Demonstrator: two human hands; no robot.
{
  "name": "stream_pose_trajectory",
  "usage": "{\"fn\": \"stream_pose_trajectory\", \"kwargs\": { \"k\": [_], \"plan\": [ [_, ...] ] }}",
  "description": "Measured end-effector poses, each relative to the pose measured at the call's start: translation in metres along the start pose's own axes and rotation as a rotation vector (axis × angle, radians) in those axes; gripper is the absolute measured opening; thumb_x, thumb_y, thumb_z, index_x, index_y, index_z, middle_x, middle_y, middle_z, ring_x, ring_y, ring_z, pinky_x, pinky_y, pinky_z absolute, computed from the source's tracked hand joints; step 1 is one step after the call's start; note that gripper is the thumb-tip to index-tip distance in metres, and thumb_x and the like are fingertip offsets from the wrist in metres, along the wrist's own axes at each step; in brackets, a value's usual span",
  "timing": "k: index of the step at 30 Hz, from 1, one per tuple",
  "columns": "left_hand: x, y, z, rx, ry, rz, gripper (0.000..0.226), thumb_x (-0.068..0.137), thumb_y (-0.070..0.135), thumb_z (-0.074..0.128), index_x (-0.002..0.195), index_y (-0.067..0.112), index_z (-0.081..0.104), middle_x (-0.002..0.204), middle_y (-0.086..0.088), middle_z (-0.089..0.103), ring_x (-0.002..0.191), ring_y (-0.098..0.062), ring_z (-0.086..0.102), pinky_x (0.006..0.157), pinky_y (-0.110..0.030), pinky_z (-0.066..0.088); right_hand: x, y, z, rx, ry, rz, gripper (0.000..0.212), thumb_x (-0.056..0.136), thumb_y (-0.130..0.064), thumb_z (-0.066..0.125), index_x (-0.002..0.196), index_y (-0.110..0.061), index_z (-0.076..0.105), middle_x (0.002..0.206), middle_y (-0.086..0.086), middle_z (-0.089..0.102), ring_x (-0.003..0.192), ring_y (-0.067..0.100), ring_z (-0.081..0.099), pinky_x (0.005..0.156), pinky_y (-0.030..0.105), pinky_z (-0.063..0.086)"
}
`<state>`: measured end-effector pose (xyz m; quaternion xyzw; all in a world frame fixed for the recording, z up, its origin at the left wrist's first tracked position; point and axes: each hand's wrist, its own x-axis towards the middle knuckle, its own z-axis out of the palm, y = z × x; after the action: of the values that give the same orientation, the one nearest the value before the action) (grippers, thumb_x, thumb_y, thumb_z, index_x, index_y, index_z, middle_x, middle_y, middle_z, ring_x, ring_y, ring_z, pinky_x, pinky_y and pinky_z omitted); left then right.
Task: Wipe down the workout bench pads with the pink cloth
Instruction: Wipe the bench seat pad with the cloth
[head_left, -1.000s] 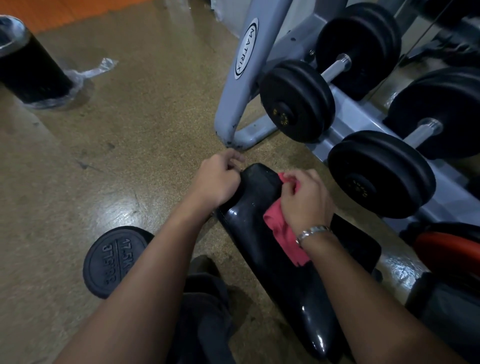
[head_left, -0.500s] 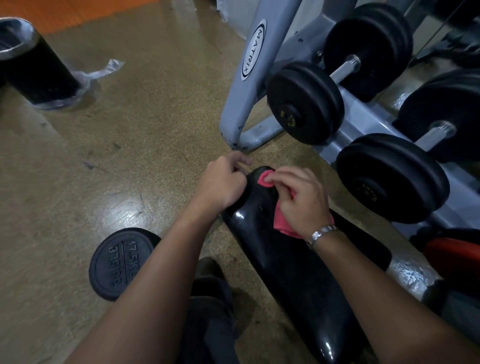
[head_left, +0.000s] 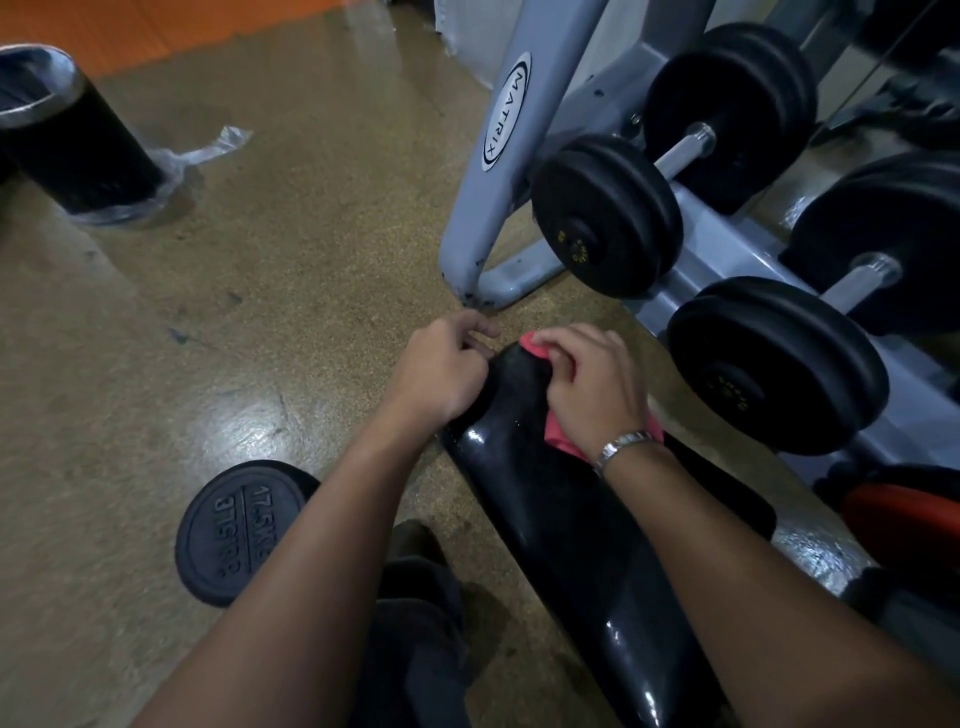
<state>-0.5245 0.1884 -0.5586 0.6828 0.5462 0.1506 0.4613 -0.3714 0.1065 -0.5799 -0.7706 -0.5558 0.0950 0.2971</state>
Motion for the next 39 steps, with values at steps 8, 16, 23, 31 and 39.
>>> {"fn": "stream_pose_trajectory", "kwargs": {
  "k": [8,16,23,31,39],
  "plan": [
    [0.000,0.000,0.000,0.013,0.000,0.005,0.062,0.060,0.018,0.032,0.106,0.030,0.071,0.086,0.015,0.076,0.093,-0.020,0.070,0.089,-0.042,0.058,0.005,0.004,-0.002,0.019,-0.038,-0.059,0.035,0.087,-0.004,0.051,0.097,-0.032,0.070,0.104,-0.015,0.066,0.093,0.014,0.052,0.077,0.036,0.048],
    [0.001,-0.003,-0.002,0.005,-0.015,-0.003,0.060,0.061,0.018,0.034,0.106,0.032,0.071,0.086,0.015,0.076,0.092,-0.018,0.070,0.090,-0.041,0.058,-0.012,0.012,-0.005,0.110,0.007,-0.195,0.036,0.085,0.004,0.057,0.090,-0.027,0.074,0.101,-0.014,0.068,0.090,0.018,0.053,0.079,0.037,0.047],
    [-0.001,-0.001,-0.001,0.002,-0.013,0.003,0.056,0.068,0.011,0.038,0.109,0.029,0.072,0.089,0.015,0.075,0.096,-0.020,0.069,0.088,-0.037,0.057,-0.035,0.011,-0.008,0.046,-0.031,-0.225,0.036,0.088,-0.001,0.054,0.105,-0.025,0.075,0.110,-0.010,0.068,0.099,0.022,0.058,0.083,0.040,0.049],
    [0.000,-0.005,-0.004,-0.169,-0.076,-0.052,0.051,0.058,0.012,0.034,0.088,0.031,0.071,0.090,0.002,0.078,0.082,-0.020,0.067,0.077,-0.033,0.053,-0.069,-0.004,-0.010,-0.059,-0.005,-0.160,0.042,0.089,-0.002,0.053,0.119,-0.025,0.070,0.118,-0.009,0.064,0.099,0.019,0.057,0.075,0.036,0.055],
    [0.001,-0.015,-0.013,-0.194,-0.098,-0.068,0.053,0.079,-0.009,0.035,0.087,0.030,0.069,0.086,0.002,0.075,0.085,-0.018,0.066,0.080,-0.034,0.055,-0.074,-0.014,-0.005,-0.116,0.031,-0.060,0.048,0.087,0.000,0.055,0.124,-0.030,0.066,0.117,-0.010,0.062,0.098,0.019,0.056,0.067,0.036,0.054]
  ]
}}
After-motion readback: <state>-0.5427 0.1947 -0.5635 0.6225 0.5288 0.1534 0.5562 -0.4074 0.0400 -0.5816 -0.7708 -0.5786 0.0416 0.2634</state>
